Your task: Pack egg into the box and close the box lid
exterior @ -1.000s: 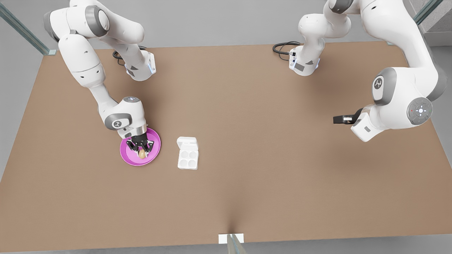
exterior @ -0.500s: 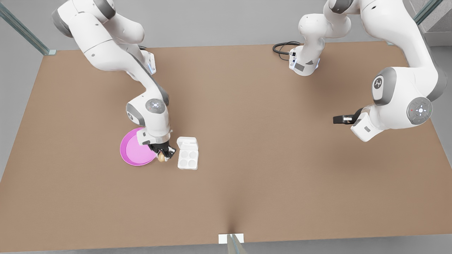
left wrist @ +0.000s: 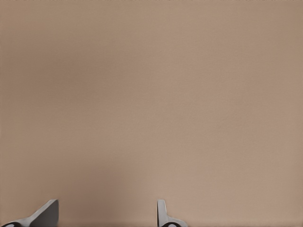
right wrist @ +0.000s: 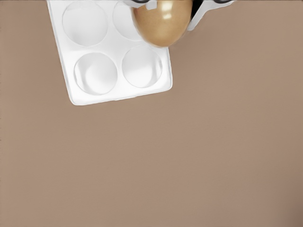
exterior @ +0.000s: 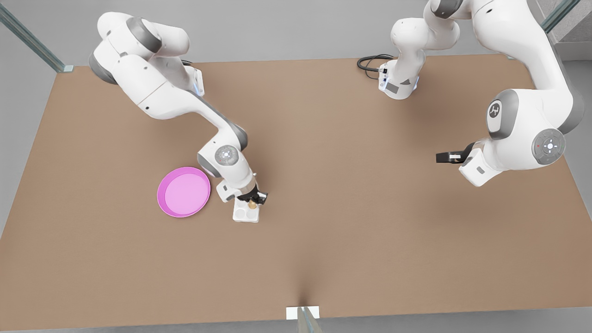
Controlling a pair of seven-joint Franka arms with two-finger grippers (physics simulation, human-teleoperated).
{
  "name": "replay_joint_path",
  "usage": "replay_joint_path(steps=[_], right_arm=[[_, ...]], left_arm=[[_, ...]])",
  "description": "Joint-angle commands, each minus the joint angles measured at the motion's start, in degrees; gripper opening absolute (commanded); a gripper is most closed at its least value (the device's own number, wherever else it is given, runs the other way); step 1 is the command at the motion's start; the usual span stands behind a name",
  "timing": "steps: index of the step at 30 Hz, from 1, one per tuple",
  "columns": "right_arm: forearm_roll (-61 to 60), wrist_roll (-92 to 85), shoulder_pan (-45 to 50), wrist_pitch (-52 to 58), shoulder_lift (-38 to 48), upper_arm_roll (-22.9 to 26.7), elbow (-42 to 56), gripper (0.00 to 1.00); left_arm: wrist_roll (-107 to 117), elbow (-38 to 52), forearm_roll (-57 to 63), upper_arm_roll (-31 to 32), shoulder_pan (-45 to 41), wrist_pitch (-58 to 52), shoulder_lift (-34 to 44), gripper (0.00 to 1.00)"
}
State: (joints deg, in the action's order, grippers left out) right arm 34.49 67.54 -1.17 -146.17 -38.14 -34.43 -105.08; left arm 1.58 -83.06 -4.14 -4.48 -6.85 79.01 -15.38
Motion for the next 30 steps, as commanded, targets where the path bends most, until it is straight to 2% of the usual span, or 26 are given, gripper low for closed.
replay_joint_path(steps=[1,7,8,9,18,22,26,28,29,30], right_arm=[[1.8,0.4,0.0,0.4,0.1,0.2,-0.7,0.5],[4.4,0.1,-0.9,0.4,0.8,1.3,-3.5,0.54],[4.4,0.3,-0.9,0.6,0.8,1.4,-3.5,0.94],[4.4,0.3,-0.9,1.1,0.9,1.4,-3.5,1.0],[4.5,-0.6,-1.5,1.0,1.5,2.4,-4.7,1.0],[5.0,-2.5,-2.8,0.8,1.9,4.5,-4.5,1.0],[4.9,-7.3,-2.7,-0.8,1.0,9.5,0.0,1.0],[7.2,-11.1,-2.8,-3.5,0.6,12.9,0.9,1.0],[6.5,-14.6,-2.9,-3.4,0.7,14.7,3.6,1.0],[6.0,-16.1,-4.2,-3.1,2.2,14.8,5.4,1.0]], left_arm=[[0.0,0.0,0.0,0.0,0.0,0.0,0.0,1.0],[0.1,0.0,0.0,0.0,0.0,0.0,0.0,1.0],[0.2,0.0,0.0,0.0,0.0,-0.1,0.1,1.0],[0.1,0.0,0.0,0.0,-0.1,-0.1,0.0,1.0],[0.9,0.1,0.1,0.1,-0.2,-0.1,0.2,1.0],[1.0,0.8,0.1,0.1,-0.2,-0.1,0.1,1.0],[1.1,0.9,0.1,0.4,-0.3,-0.2,0.4,1.0],[2.5,2.9,0.5,7.5,-0.3,-4.2,0.9,1.0],[2.4,2.9,-0.4,13.5,-0.3,-4.5,1.8,1.0],[5.9,2.9,-0.4,17.6,-0.3,-4.5,1.9,1.0]])
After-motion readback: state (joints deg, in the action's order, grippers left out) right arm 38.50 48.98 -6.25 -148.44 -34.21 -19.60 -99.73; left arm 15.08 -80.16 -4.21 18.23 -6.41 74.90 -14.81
